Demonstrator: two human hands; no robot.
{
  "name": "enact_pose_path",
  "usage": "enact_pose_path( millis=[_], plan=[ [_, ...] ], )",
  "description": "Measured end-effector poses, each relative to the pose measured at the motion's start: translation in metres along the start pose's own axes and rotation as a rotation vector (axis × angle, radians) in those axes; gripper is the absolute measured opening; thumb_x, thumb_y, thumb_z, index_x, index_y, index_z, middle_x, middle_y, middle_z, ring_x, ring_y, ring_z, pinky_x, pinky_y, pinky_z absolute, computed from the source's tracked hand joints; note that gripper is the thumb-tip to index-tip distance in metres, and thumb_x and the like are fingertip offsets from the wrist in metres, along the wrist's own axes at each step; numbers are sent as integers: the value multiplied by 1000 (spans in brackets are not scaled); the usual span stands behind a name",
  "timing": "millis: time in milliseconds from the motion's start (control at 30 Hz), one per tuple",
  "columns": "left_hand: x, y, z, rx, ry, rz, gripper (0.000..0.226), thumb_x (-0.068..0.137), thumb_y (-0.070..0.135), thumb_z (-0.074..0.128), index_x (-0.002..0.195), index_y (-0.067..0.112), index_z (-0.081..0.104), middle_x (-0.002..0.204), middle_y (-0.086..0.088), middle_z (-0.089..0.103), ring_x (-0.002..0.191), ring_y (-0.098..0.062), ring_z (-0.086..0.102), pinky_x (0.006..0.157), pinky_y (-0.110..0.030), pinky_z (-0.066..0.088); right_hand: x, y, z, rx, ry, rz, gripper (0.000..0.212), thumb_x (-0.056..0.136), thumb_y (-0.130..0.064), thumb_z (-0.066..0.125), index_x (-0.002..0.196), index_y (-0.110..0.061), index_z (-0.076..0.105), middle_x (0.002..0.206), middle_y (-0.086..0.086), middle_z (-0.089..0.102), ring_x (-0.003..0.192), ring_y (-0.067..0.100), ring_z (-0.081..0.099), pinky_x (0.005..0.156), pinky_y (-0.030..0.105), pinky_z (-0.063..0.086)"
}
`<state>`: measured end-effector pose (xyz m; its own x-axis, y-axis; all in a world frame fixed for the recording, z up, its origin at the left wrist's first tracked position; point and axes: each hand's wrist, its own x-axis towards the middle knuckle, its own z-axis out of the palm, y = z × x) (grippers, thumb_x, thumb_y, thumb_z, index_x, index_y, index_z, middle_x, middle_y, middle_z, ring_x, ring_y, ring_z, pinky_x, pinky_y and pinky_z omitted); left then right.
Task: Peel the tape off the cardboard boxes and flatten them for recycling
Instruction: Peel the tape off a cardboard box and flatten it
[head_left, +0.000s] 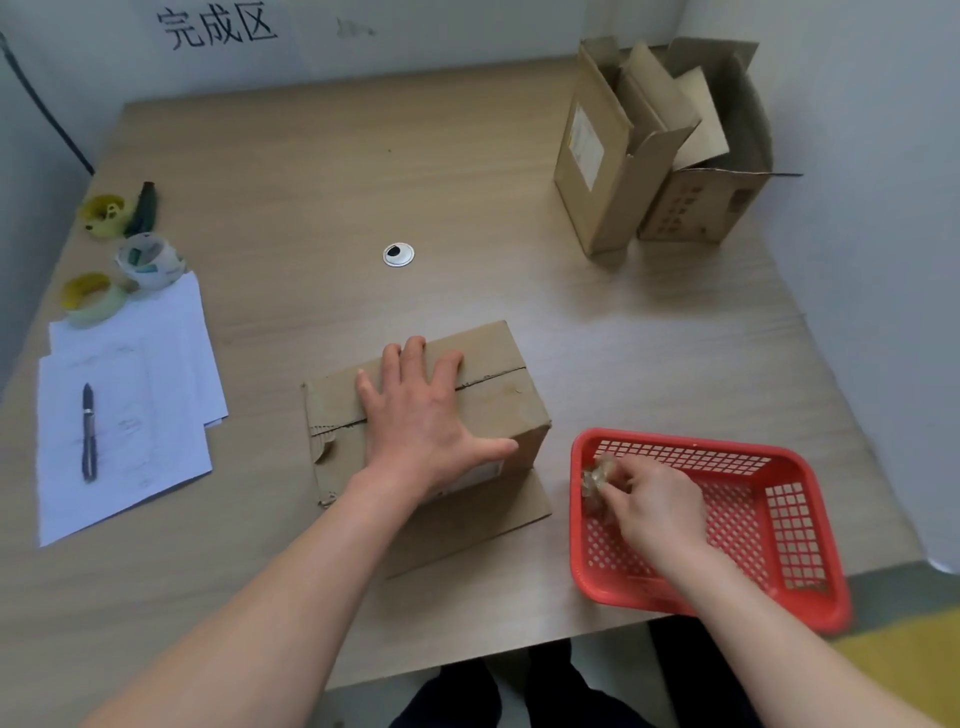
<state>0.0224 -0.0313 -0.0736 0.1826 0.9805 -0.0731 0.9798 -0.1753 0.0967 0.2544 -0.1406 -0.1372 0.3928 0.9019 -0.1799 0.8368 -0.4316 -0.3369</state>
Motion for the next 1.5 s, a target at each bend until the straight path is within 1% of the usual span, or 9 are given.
enact_pose_path(
  millis=[400, 600, 767, 867, 967, 1067, 1233, 1333, 1500],
  plan=[
    [-3, 1, -1, -24, -11, -19, 114, 44, 93, 58, 140, 38, 32, 158, -5, 19, 147, -28, 10, 118, -59, 12, 6, 13, 19, -266, -126, -224, 19, 97, -31, 54, 96, -20, 70, 106, -4, 65, 97, 25, 64, 75, 34, 48],
    [-3, 1, -3, -29, -11, -28, 115, 43, 93, 57, 142, 39, 33, 159, -5, 19, 147, -27, 11, 118, -58, 12, 8, 25, 17, -45, -212, -184, 27, 98, -45, 52, 99, -28, 73, 106, -10, 58, 108, 20, 52, 83, 35, 47],
    [-2, 2, -2, -39, -5, -42, 117, 41, 93, 57, 142, 38, 34, 158, -4, 20, 147, -26, 11, 118, -57, 12, 12, 20, 11, 113, -289, -80, 15, 92, -29, 62, 92, -26, 77, 103, -4, 57, 104, 25, 59, 86, 35, 44],
    [-3, 2, -2, -41, -7, -49, 118, 40, 93, 54, 142, 39, 34, 158, -3, 20, 147, -25, 12, 118, -57, 13, 11, 21, 6, 98, -276, -76, 15, 85, -24, 70, 80, -37, 64, 95, -7, 53, 98, 24, 58, 80, 34, 40],
    [-3, 2, -2, -36, 2, -55, 121, 36, 94, 47, 142, 38, 35, 156, -3, 22, 145, -25, 15, 117, -57, 15, 11, 23, 3, 58, -251, -111, 29, 80, -26, 73, 86, -31, 44, 94, -5, 53, 91, 24, 56, 74, 35, 39],
    [-4, 2, -3, -35, -1, -59, 121, 37, 94, 49, 144, 38, 34, 156, -2, 22, 146, -25, 14, 118, -57, 14, 13, 22, -1, 68, -252, -141, 37, 78, -27, 75, 88, -28, 39, 95, -4, 50, 90, 23, 55, 75, 37, 41],
    [-4, 3, -4, -33, -14, -53, 121, 39, 93, 50, 145, 37, 33, 159, -3, 20, 148, -25, 12, 118, -57, 13, 8, 24, -11, -35, -161, -252, 16, 90, -37, 64, 103, -30, 58, 99, -4, 67, 96, 25, 64, 75, 35, 45],
    [-5, 3, -4, -38, -17, -52, 122, 38, 94, 49, 146, 37, 32, 160, -3, 19, 149, -26, 10, 118, -57, 12, 5, 24, -18, -67, -84, -259, 23, 94, -32, 57, 116, -29, 65, 98, 2, 65, 97, 27, 60, 75, 37, 47],
    [-5, 1, -9, -56, -79, -1, 124, 46, 93, 59, 150, 34, 26, 164, -4, 10, 152, -27, 1, 121, -55, 6, 8, 8, -30, 123, 70, -303, 18, 92, -18, 65, 108, -15, 72, 104, 5, 73, 96, 29, 66, 80, 40, 52]
  ],
)
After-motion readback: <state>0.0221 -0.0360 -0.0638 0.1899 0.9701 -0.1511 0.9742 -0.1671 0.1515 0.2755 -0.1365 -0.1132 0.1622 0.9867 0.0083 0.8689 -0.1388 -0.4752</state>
